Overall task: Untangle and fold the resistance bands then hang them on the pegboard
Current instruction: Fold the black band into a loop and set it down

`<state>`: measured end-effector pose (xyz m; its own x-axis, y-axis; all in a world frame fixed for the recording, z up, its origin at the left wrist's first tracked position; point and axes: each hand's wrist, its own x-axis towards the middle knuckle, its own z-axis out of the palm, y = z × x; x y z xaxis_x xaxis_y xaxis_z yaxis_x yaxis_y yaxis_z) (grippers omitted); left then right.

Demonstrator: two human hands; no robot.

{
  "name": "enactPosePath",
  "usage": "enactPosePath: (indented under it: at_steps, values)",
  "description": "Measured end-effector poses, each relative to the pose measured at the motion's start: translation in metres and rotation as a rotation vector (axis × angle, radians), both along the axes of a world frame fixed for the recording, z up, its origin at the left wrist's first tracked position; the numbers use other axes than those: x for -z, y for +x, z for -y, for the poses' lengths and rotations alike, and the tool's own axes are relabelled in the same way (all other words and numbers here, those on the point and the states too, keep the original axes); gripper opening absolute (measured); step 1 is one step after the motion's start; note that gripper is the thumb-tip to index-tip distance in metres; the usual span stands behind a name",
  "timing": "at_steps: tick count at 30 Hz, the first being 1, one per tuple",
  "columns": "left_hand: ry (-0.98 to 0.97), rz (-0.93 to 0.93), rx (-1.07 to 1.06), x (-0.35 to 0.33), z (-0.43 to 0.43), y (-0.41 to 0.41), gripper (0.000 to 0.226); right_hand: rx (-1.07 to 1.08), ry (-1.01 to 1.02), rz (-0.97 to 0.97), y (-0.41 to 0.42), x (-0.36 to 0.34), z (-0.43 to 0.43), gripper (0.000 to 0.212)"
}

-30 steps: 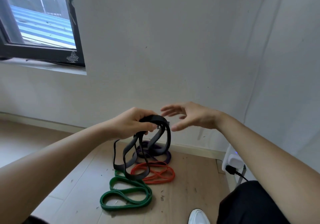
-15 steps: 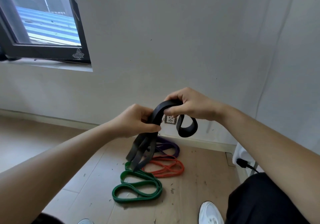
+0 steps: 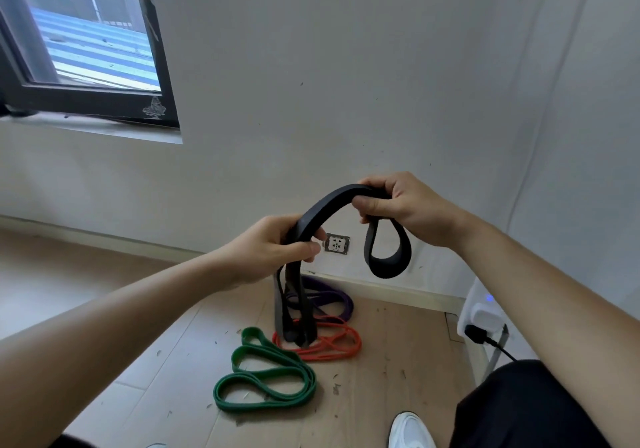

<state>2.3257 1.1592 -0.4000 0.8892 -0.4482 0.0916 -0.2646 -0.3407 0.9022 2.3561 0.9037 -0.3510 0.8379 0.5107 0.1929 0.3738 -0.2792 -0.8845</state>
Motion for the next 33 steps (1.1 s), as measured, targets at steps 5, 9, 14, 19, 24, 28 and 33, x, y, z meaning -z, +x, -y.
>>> enactPosePath:
  at_steps: [5,9,14,19,24,28,33]
  values:
    - [-0.068,0.048,-0.006,-0.008,-0.003,-0.002,0.020,-0.032,-0.144,-0.094,0.001,0.009,0.018,0.005]
    - [-0.078,0.020,0.049,-0.013,0.001,-0.004,0.019,-0.144,-0.282,-0.195,-0.006,0.014,0.004,0.022]
    - [-0.077,-0.015,0.082,-0.021,0.000,-0.006,0.013,-0.137,-0.210,-0.079,-0.014,0.005,-0.023,0.023]
    - [0.016,-0.010,0.039,-0.020,-0.008,-0.006,0.019,-0.154,-0.146,-0.077,-0.013,0.003,-0.024,0.025]
    - [0.048,0.008,0.041,-0.016,-0.018,-0.002,0.035,-0.117,-0.048,-0.104,-0.011,0.009,-0.027,0.026]
    - [-0.037,0.004,0.033,-0.011,-0.023,0.000,0.024,-0.067,-0.069,-0.090,-0.013,0.010,-0.027,0.020]
    - [-0.139,-0.020,0.039,-0.009,-0.023,0.002,0.021,-0.065,-0.113,-0.064,-0.013,0.010,-0.026,0.014]
